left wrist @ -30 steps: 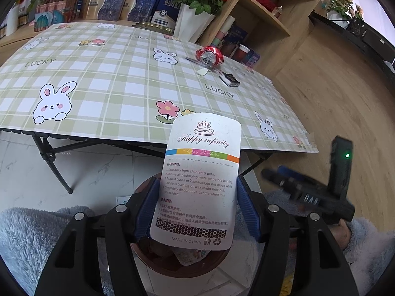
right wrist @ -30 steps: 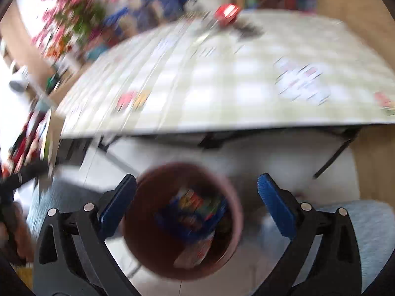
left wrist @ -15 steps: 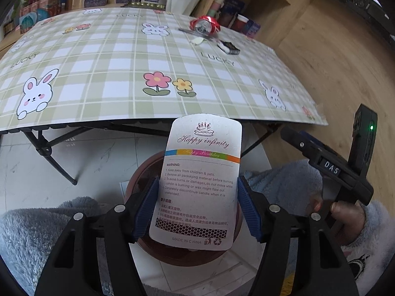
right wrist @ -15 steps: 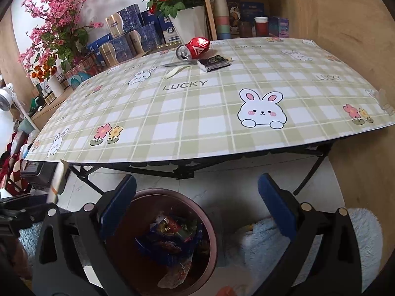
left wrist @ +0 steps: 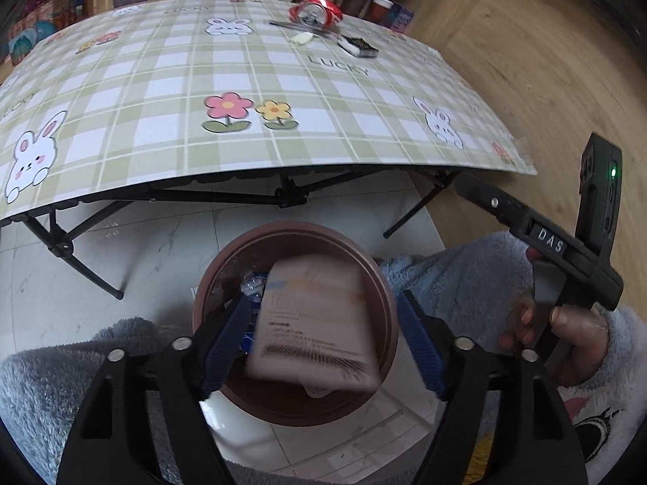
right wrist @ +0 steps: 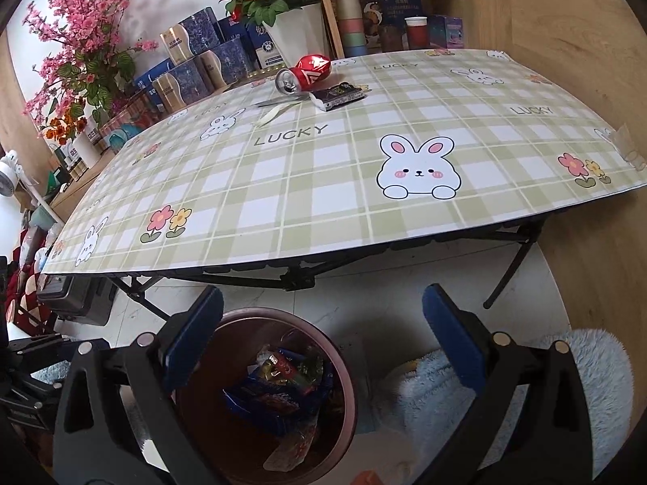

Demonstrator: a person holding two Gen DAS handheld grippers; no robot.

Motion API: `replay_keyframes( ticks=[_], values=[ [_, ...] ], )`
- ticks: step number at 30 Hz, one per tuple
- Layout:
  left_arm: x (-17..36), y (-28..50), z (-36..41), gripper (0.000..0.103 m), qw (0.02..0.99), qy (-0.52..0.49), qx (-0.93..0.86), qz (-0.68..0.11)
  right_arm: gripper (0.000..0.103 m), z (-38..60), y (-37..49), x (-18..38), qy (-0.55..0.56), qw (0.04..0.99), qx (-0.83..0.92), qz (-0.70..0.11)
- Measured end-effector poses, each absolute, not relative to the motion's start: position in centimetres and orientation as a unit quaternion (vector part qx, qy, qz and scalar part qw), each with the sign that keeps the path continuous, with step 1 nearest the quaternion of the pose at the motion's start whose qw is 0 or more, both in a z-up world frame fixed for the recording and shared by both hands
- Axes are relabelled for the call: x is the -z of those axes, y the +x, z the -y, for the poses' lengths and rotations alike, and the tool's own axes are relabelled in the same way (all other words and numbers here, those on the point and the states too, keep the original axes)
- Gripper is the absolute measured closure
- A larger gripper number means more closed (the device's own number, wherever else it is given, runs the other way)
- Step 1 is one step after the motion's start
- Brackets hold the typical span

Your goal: Collect trash

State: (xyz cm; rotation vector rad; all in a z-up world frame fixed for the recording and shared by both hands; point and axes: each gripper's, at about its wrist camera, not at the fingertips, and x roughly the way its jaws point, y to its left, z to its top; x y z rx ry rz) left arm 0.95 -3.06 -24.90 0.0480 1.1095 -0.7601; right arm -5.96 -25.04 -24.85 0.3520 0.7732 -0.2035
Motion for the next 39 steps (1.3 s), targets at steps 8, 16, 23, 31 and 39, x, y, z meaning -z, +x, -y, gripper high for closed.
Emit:
replay_keyframes(
  ticks=[8, 16, 23, 31, 39],
  values=[
    [23.6, 2.0, -0.1, 0.021, 0.814, -0.055, 0.314, -0.486, 0.006, 24.6, -5.9, 25.1, 0.166, 0.904, 0.102, -0.382],
    [22.9, 3.7, -2.8, 0.018, 0.837, -0.099, 0.258, -0.473, 0.006, 24.5, -5.4, 25.2, 0.161, 0.903, 0.1, -0.386],
    [21.5, 5.3, -3.7, 0.018, 0.852, -0.089, 0.244, -0.454, 0.006, 24.5, -5.1, 25.1, 0.159, 0.903, 0.099, -0.386],
    [19.5, 8.0, -2.1, 0.018, 0.865, -0.059, 0.254, -0.43, 0.006, 25.6, -3.8, 23.7, 0.142, 0.914, 0.103, -0.365],
    [19.1, 13.1, 0.6, 0.018, 0.854, -0.061, 0.272, -0.439, 0.006, 29.6, 2.3, 20.1, 0.082, 0.933, 0.094, -0.337]
  ],
)
